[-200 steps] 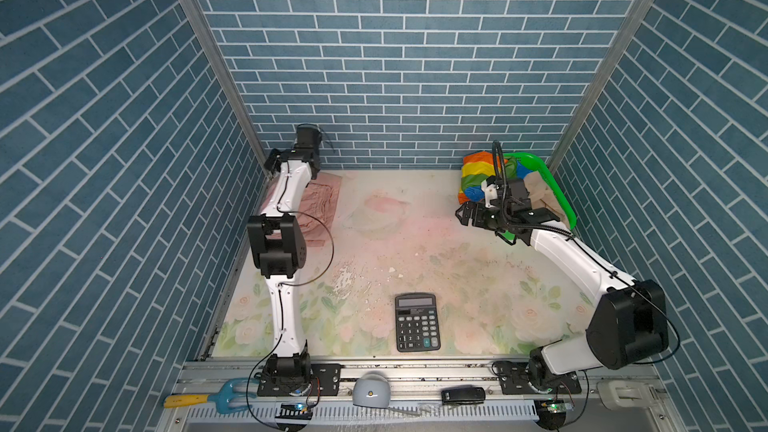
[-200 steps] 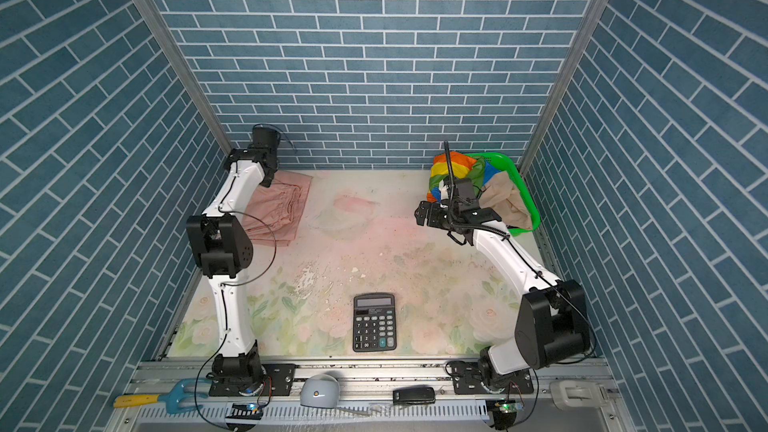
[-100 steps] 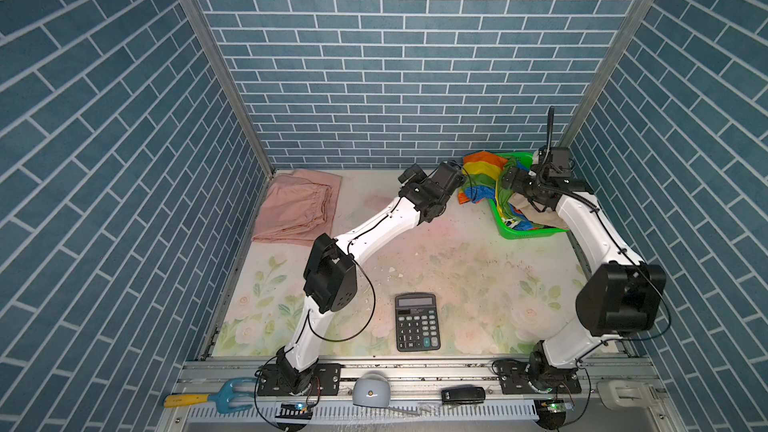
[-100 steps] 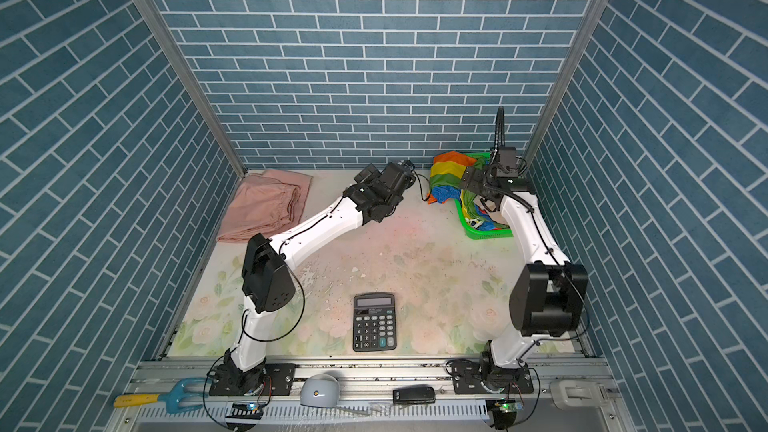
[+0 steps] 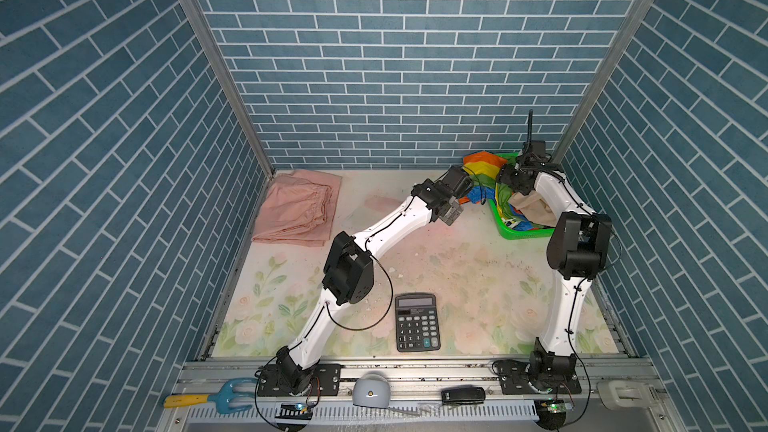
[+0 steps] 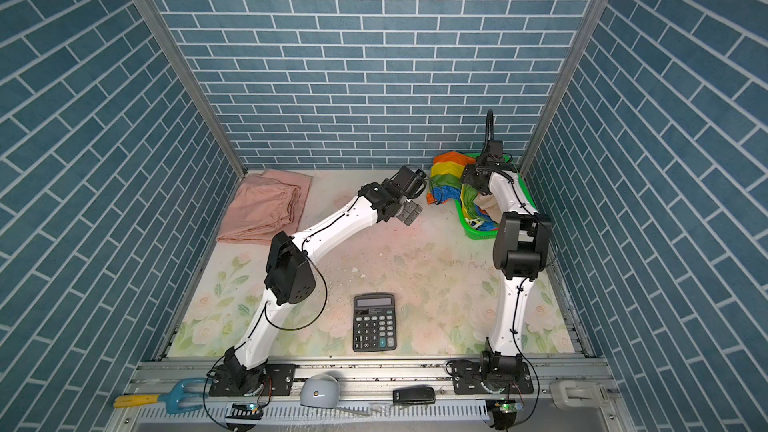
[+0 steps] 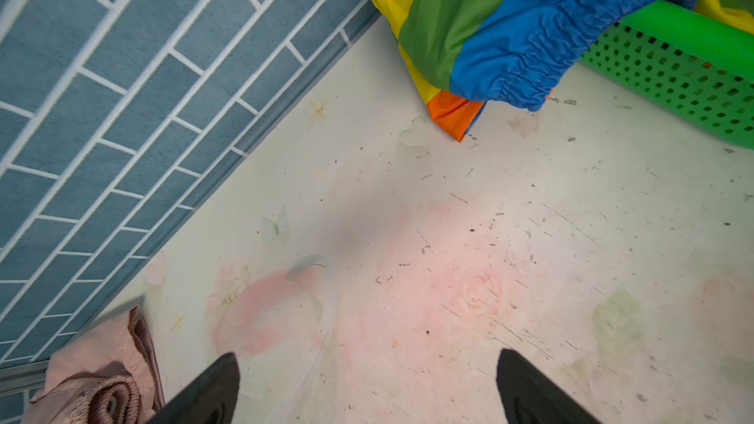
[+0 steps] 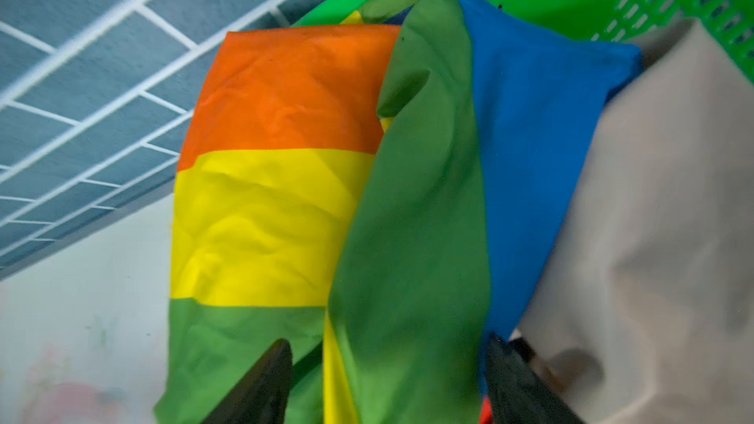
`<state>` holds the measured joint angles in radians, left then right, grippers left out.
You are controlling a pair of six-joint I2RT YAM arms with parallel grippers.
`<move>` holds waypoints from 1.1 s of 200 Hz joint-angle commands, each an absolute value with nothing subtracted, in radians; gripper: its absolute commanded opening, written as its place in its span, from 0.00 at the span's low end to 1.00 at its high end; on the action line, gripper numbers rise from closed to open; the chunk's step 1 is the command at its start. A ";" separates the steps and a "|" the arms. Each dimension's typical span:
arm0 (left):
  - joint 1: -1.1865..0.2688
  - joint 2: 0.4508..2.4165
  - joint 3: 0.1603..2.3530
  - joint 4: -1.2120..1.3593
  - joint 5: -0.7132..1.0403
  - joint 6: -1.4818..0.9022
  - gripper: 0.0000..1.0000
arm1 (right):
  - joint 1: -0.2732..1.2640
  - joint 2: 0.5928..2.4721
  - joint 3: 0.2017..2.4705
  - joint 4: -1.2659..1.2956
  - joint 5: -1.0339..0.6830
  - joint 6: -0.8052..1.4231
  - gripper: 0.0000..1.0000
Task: Fold and stack the shorts
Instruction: 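Reach the right gripper into the green basket and grasp the rainbow shorts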
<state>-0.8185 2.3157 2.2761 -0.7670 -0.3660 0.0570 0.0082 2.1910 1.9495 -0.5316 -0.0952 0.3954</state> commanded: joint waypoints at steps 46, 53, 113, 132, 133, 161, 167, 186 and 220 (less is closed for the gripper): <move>-0.811 2.323 2.310 -0.828 -0.209 -0.082 1.00 | -0.020 2.210 1.980 -0.535 -0.119 0.413 0.05; -0.811 2.320 2.310 -0.831 -0.195 -0.099 1.00 | -0.023 2.205 1.984 -0.536 -0.128 0.413 0.00; -0.751 2.327 2.465 -0.928 0.009 -0.311 1.00 | -0.031 2.032 1.988 -0.503 -0.274 0.468 0.00; -0.752 2.247 2.353 -0.868 0.033 -0.370 1.00 | -0.030 1.956 1.988 -0.453 -0.326 0.491 0.00; -0.752 2.243 2.345 -0.864 0.035 -0.372 1.00 | -0.030 1.952 1.989 -0.452 -0.329 0.492 0.00; -0.750 2.114 2.165 -0.797 0.050 -0.409 0.99 | -0.028 1.874 2.036 -0.381 -0.396 0.530 0.00; -0.751 2.091 2.140 -0.794 0.050 -0.409 1.00 | -0.027 1.860 2.048 -0.375 -0.390 0.531 0.00; -0.749 2.011 2.052 -0.771 0.049 -0.404 1.00 | -0.029 1.827 2.093 -0.389 -0.346 0.513 0.00; -0.732 1.923 1.936 -0.729 0.092 -0.394 1.00 | -0.037 1.866 2.208 -0.493 -0.308 0.476 0.00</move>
